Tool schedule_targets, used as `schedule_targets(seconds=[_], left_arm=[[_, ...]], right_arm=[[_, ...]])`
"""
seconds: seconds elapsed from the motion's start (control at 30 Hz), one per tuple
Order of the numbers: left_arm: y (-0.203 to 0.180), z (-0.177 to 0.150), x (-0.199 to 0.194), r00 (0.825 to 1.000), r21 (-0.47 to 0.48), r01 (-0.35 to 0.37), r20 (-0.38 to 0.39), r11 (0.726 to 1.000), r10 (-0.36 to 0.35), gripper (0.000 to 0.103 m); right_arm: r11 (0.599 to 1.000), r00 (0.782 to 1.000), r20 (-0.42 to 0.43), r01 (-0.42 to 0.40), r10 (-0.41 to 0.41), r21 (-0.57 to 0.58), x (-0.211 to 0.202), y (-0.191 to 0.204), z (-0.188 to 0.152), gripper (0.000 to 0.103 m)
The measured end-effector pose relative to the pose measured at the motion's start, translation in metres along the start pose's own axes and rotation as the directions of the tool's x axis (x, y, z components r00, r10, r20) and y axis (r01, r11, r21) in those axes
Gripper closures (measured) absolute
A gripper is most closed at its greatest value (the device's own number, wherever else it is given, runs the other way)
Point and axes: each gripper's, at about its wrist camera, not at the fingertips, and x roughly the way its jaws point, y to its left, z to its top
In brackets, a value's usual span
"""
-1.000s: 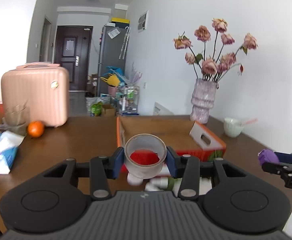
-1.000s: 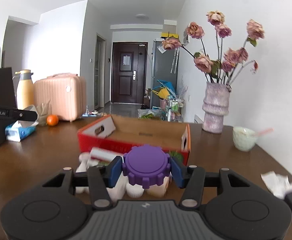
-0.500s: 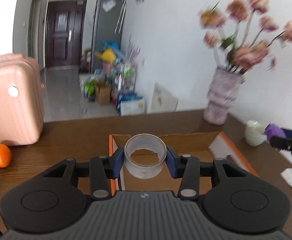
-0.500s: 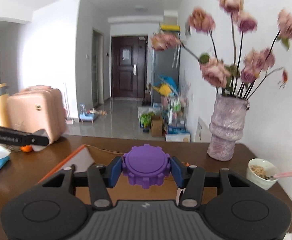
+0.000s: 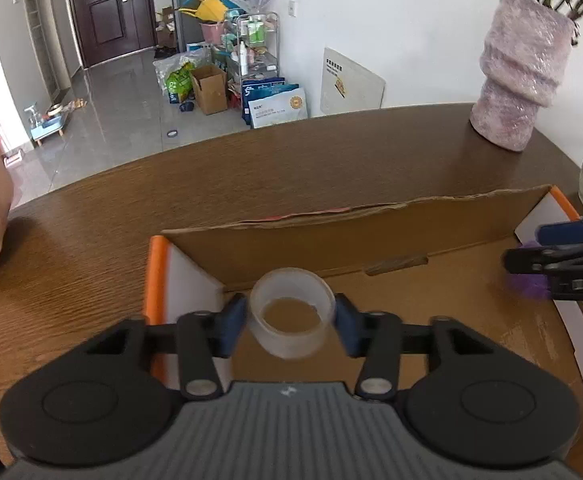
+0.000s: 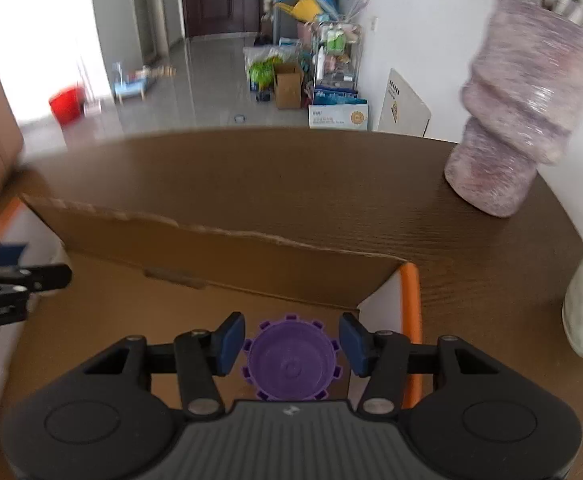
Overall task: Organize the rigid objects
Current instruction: 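Carry tape roll and purple lid into the red box and open both tools, then withdraw both tools from the box back toward the table items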
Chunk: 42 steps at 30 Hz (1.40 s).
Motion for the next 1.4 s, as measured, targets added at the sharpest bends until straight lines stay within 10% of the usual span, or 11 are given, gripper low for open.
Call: schedule_targets(seconds=[0.47, 0.73, 1.4], left_arm=[[0.002, 0.011, -0.044, 0.999, -0.035, 0.031, 0.023, 0.999, -0.031, 0.015], [-0.006, -0.014, -0.126, 0.982, -0.048, -0.02, 0.188, 0.999, 0.029, 0.0], [-0.048, -0.252, -0.317, 0.812, -0.086, 0.02, 0.582, 0.996, 0.034, 0.0]], right_arm=[[0.997, 0.996, 0.086, 0.026, -0.02, -0.066, -0.055, 0.006, -0.001, 0.029], [1.0, 0.98, 0.197, -0.021, 0.024, -0.014, -0.119, -0.005, -0.035, 0.02], [0.991, 0.805, 0.591, -0.111, 0.05, 0.068, -0.276, 0.009, -0.275, 0.011]])
